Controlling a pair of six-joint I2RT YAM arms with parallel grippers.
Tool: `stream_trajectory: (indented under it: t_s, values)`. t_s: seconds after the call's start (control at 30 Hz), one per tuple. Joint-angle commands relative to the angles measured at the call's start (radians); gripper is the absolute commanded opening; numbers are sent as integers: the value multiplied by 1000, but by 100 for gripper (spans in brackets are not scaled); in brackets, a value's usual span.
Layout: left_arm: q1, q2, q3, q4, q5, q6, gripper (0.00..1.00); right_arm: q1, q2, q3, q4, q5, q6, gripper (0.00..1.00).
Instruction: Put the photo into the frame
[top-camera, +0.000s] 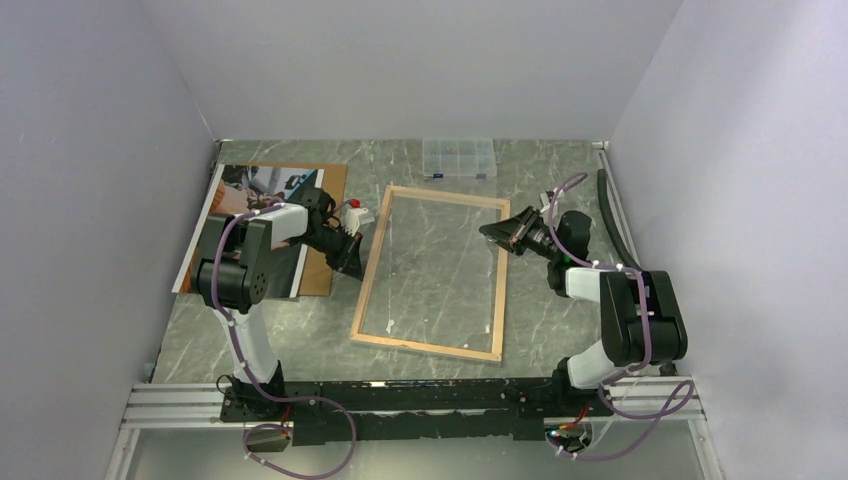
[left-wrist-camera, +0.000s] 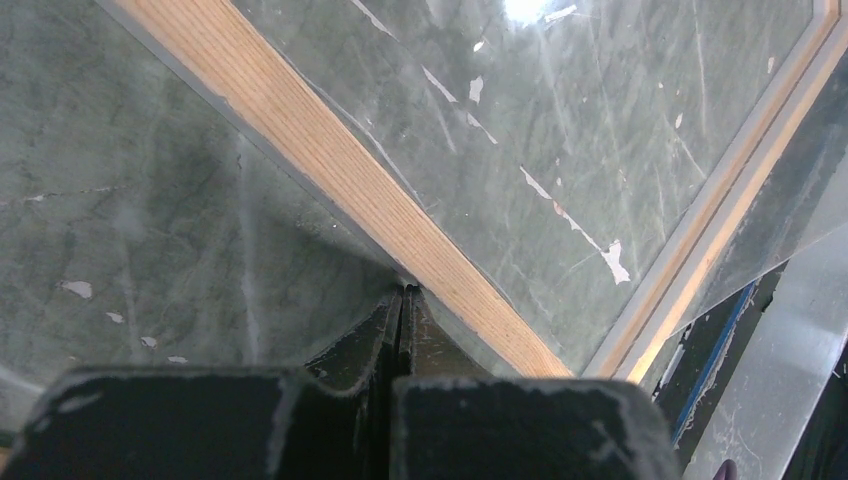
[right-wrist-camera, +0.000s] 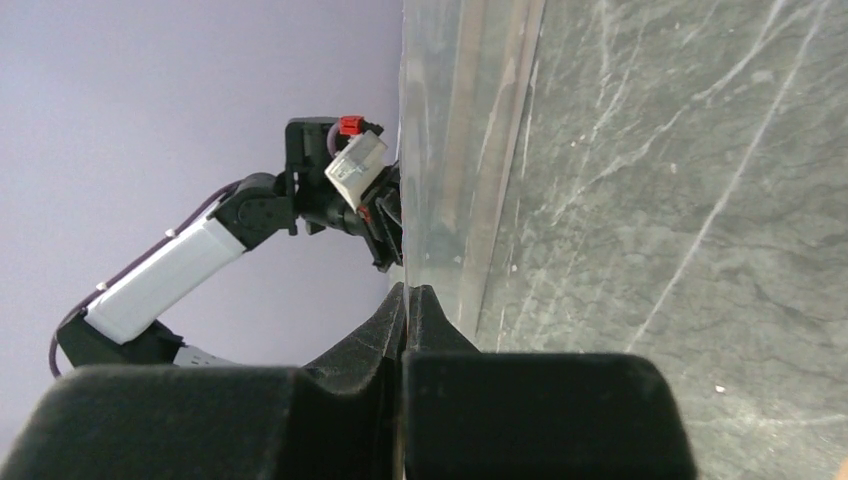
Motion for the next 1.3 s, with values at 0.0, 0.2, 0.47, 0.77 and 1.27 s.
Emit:
stream_trajectory:
  t_s: [0.0,0.2,0.47,0.77,1.27]
  values:
    - [-15,-5,28,-4,45,9,3,61,-38,11,58,-20,43,0]
    - [-15,-6,22,-3,45,9,3,106,-56,51,-40,26,-8,0]
    - [-15,-8,20,-6,48,15,3,148,-96,27,60,104,162,0]
    - [-15,-14,11,0,48,17,3,188,-92,15,51,134,140,0]
    - [-15,-12,12,1,43,15,3,206,-141,30,96,90,67,0]
